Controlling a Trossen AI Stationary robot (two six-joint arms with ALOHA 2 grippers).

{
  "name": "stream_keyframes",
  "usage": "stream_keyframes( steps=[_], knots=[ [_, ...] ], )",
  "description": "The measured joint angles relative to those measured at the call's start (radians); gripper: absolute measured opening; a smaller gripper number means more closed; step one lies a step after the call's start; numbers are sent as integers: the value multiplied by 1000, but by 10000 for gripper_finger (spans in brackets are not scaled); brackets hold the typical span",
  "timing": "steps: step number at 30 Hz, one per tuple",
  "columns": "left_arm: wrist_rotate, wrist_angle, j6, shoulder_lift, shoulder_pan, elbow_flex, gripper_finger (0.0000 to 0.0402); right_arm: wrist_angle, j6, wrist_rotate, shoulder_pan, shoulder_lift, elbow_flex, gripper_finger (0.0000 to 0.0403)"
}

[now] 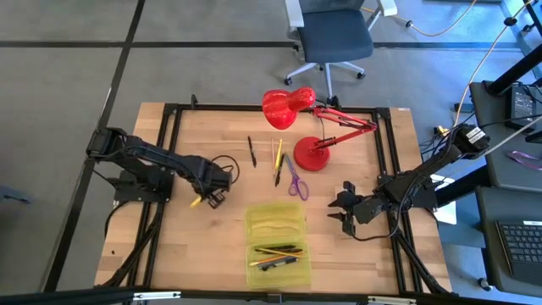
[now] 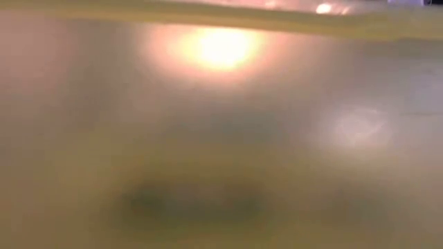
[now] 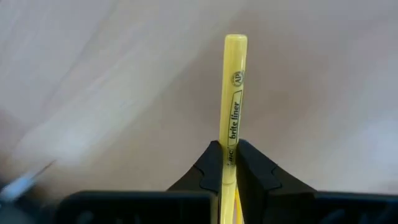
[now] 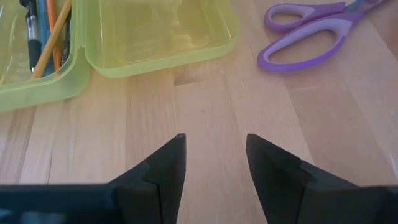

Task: Pick & place school supplies into a supply box
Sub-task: Put the yellow pen into the yellow supply box

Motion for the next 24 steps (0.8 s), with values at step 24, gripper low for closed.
stream_keyframes(
  steps=[24],
  knots=[
    [-15, 211, 414, 551, -311, 918, 13, 0, -1, 1, 0, 0, 0, 172]
  ],
)
